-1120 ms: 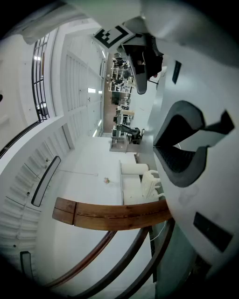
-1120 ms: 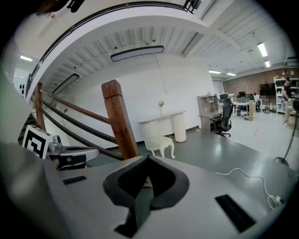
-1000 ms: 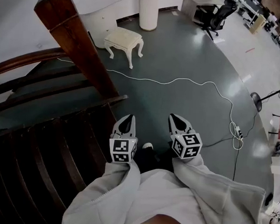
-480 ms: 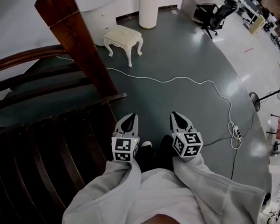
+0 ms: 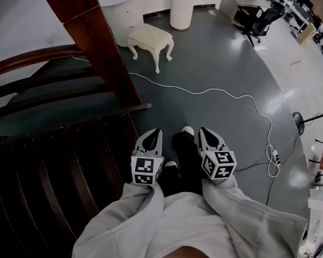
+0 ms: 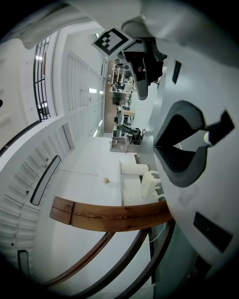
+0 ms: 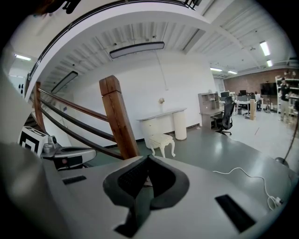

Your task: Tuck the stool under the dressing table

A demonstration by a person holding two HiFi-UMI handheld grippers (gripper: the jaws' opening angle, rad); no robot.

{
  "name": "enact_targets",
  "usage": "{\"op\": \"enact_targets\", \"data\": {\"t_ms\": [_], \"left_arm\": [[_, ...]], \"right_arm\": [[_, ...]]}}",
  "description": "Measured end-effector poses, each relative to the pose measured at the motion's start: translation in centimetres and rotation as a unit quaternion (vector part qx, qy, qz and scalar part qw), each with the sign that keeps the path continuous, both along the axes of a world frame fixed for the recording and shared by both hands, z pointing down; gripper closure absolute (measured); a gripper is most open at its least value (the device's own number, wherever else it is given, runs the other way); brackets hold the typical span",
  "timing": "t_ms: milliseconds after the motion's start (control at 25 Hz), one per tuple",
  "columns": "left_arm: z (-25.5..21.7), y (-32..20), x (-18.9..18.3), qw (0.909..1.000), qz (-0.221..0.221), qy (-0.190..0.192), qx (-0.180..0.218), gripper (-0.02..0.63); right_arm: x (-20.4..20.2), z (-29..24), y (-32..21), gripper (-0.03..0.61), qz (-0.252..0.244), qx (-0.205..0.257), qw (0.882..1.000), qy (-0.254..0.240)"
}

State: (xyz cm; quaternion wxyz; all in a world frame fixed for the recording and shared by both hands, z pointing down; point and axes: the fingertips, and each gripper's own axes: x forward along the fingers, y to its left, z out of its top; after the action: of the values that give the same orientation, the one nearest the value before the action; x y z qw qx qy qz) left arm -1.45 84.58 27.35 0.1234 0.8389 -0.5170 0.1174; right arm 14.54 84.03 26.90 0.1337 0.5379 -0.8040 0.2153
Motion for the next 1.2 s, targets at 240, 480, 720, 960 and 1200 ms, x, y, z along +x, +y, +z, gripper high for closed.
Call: {"op": "enact_targets", "data": {"t_ms": [240, 480, 720, 960, 1200], "left_arm": [[0.2, -3.5, -0.9, 0.9998, -0.015, -0.006, -0.007, 0.598], [-0.2, -9.0, -1.3, 0.9995, -0.031, -0.006, -0.009, 0.598], [-0.6, -14.7, -1.2, 0.999, -0.042, -0.001, -0.015, 0.598], [0.0, -19.4, -0.3, 0.998, -0.055, 0.003, -0.03, 0.598], [0.6, -23.6, 0.8, 0.9969, -0.066, 0.005, -0.042, 0.598]], "right_arm": [[-0.5, 0.8, -3.8, 0.529, -0.008, -0.013, 1.0, -0.016], [-1.0, 0.8, -9.4, 0.529, -0.025, -0.026, 0.999, -0.021], [-1.7, 0.3, -16.2, 0.529, -0.041, -0.036, 0.998, -0.017], [-1.3, 1.0, -21.3, 0.529, -0.062, -0.053, 0.997, -0.014], [0.1, 1.5, -26.1, 0.529, -0.069, -0.062, 0.996, -0.013]]}}
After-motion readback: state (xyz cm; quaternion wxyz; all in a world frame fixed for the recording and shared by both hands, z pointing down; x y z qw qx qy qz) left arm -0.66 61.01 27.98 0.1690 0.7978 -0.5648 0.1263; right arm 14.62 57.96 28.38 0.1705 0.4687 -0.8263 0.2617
